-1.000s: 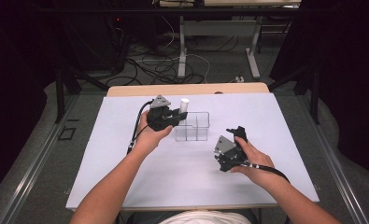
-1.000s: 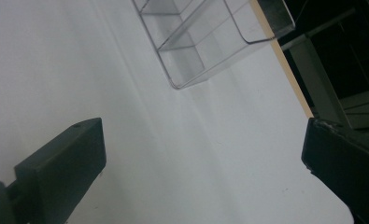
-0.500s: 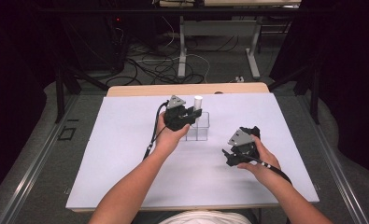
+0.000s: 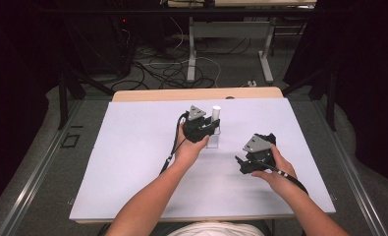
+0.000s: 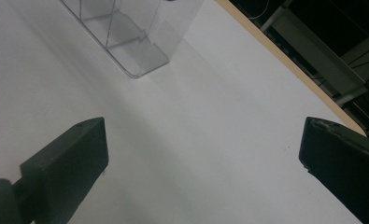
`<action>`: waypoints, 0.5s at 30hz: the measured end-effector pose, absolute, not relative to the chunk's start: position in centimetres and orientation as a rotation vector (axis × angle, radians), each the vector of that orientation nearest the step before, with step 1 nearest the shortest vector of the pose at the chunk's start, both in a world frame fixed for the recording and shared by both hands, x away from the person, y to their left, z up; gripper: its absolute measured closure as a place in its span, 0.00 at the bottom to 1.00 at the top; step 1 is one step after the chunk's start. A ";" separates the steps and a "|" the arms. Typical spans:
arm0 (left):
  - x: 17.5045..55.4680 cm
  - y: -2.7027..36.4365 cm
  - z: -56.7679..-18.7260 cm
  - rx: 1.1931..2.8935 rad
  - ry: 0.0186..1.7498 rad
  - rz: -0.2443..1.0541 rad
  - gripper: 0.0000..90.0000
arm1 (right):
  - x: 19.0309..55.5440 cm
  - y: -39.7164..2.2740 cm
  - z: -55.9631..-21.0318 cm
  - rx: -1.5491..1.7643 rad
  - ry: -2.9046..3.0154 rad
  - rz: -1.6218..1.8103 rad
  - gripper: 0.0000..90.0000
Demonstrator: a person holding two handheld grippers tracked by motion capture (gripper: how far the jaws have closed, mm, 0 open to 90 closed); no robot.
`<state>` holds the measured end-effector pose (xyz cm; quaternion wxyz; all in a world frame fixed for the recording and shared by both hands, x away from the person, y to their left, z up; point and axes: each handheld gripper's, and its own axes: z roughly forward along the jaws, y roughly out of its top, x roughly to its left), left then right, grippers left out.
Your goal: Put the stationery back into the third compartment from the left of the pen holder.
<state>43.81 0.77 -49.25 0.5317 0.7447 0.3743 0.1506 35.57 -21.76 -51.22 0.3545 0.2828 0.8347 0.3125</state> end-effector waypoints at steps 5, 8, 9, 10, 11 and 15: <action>44.0 0.4 -49.7 1.789 0.915 0.366 0.77 | 35.5 -21.7 -51.3 0.720 2.173 0.799 0.02; 43.9 0.3 -49.9 1.786 0.924 0.372 0.77 | 35.5 -21.6 -51.4 0.720 2.169 0.807 0.02; 44.0 0.2 -49.9 1.784 0.928 0.376 0.77 | 35.5 -21.6 -51.4 0.721 2.170 0.806 0.02; 44.0 0.2 -49.9 1.794 0.928 0.382 0.77 | 35.5 -21.6 -51.4 0.716 2.182 0.804 0.02; 44.0 0.2 -50.0 1.799 0.926 0.392 0.77 | 35.5 -21.5 -51.4 0.715 2.183 0.804 0.02; 44.1 0.2 -50.3 1.817 0.936 0.385 0.77 | 35.4 -21.4 -51.5 0.709 2.189 0.802 0.03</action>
